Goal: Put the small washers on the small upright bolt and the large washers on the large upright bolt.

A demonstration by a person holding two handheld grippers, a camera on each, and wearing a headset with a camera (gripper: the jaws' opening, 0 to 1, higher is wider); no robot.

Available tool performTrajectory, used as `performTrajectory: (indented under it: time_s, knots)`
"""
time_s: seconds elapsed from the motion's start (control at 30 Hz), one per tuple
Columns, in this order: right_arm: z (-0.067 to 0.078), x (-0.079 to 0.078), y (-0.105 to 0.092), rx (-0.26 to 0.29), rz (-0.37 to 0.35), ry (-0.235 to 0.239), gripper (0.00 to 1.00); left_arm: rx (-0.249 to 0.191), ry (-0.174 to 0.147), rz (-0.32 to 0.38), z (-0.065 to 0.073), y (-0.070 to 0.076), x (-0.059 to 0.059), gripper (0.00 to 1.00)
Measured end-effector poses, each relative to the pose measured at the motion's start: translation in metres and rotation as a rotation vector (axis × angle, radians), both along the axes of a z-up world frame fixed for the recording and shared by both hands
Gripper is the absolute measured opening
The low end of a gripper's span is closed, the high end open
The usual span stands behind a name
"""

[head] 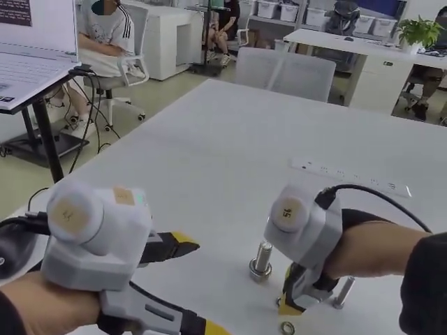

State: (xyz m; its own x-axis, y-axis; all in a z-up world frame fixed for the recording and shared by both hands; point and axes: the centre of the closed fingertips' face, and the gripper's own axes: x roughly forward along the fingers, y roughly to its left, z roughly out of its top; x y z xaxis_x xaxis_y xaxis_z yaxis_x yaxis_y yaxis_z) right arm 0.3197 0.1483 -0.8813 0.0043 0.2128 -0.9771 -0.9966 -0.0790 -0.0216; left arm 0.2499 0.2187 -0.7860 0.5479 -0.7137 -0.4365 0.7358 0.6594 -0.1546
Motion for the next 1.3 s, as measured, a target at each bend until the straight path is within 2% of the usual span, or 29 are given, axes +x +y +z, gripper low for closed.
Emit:
performTrajectory:
  time_s: [0.5,1.3]
  knots:
    - [0.0,-0.0015,-0.0003,0.021,-0.021,0.009,0.17,-0.006,0.001,-0.003,0.0001,-0.0014,-0.002,0.91]
    - [0.0001,-0.0022,-0.003,0.011,-0.022,0.012,0.14,-0.004,-0.002,-0.011,0.0009,-0.0049,-0.0007,0.91]
